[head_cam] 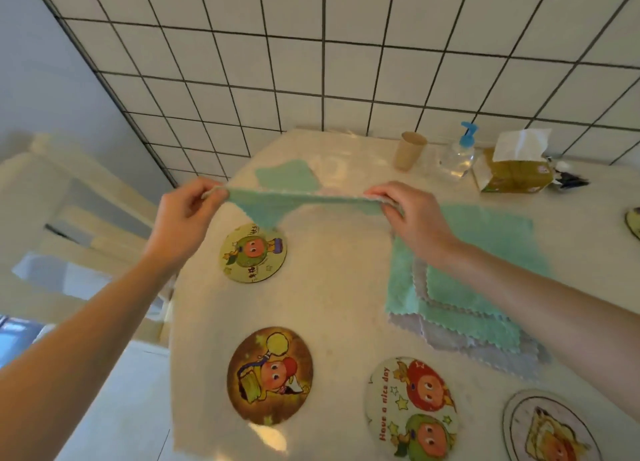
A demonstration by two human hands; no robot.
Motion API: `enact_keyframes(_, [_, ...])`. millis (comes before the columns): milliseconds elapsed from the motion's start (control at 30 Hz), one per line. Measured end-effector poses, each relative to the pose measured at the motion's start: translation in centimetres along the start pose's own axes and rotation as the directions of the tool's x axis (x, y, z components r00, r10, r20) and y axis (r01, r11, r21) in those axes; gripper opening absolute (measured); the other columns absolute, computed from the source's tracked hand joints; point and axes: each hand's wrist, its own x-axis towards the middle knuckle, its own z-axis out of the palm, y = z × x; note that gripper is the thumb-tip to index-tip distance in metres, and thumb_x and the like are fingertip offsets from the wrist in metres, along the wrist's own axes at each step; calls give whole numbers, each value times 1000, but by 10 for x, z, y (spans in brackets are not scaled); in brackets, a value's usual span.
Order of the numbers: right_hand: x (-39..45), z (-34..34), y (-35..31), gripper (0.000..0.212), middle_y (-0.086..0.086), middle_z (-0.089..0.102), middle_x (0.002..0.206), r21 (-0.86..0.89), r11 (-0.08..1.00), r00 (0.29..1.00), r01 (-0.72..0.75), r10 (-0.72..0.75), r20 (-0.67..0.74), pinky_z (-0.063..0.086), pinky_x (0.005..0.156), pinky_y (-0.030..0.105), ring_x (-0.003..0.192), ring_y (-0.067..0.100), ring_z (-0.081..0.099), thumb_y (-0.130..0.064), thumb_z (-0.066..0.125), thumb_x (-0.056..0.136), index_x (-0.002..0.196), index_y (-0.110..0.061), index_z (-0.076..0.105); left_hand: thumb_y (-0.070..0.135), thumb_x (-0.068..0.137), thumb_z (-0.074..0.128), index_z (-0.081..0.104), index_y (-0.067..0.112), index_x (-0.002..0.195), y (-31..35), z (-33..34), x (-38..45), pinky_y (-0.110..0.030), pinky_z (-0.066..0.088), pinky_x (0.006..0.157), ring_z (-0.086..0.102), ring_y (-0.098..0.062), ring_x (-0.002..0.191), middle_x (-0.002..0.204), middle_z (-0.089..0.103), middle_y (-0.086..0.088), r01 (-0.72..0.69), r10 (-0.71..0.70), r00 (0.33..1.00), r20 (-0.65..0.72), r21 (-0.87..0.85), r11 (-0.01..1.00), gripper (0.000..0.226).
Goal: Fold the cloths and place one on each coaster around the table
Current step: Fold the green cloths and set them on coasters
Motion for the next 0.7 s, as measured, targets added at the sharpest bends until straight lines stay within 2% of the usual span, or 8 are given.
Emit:
enact_keyframes(67, [-30,17,6,25,3,69,106,-9,1000,992,6,-5,127,44,86,23,99,15,63,-5,57,87,109,-10,66,26,92,59,62,35,81,-20,-5,-38,-12,37,56,47,1,59,69,62,16,-2,-2,996,85,56,998,15])
enact_keyframes(167, [-79,48,16,26,0,67,111,-47,999,942,-10,25,333,45,95,30,107,13,59,-6,59,89,112,-13,66,29,84,66,64,39,88,-61,-3,-94,-15,49,75,63,-1,82,89,69,17,32,-68,957,283,130,991,11])
enact_keyframes(267, [-121,71,21,27,-3,63,121,-115,989,839,-90,138,527,38,106,31,117,4,49,-11,57,91,116,-17,66,17,77,77,71,28,93,-99,16,-138,-24,53,78,64,-4,84,93,68,11,-3,-98,895,435,227,974,20])
enact_keyframes(400, [-142,73,28,27,-1,65,118,-265,960,652,-91,259,712,43,99,27,111,12,57,-32,56,91,109,-17,69,19,80,75,74,20,88,-120,36,-159,-25,52,78,61,-1,78,84,64,18,28,-203,809,551,310,950,8])
enact_keyframes(467, [-157,68,26,27,-3,68,109,-264,954,600,-140,294,744,47,94,27,99,10,62,-35,59,89,106,-18,70,27,83,71,71,29,84,-118,37,-167,-9,46,75,58,5,77,80,61,27,50,-268,762,590,359,932,2])
enact_keyframes(533, [-167,89,9,25,-4,71,97,-246,940,544,-237,338,768,51,85,26,86,6,64,-35,63,85,101,-18,71,29,83,71,61,42,73,-138,20,-174,-5,41,69,57,10,72,67,60,32,106,-315,700,641,343,933,19])
enact_keyframes(600, [-175,90,0,20,-4,70,87,-227,907,565,-353,401,721,52,77,22,76,4,63,-34,65,83,94,-18,71,26,82,73,58,44,66,-145,19,-174,-10,41,64,57,9,71,67,61,33,162,-343,692,635,327,931,28])
enact_keyframes(700, [-164,84,0,15,-3,59,69,-180,839,621,-514,508,597,47,65,23,58,8,51,-29,65,84,74,-20,60,23,82,73,67,26,70,-148,22,-164,-27,43,64,54,-4,64,67,64,6,319,-410,721,559,258,912,14])
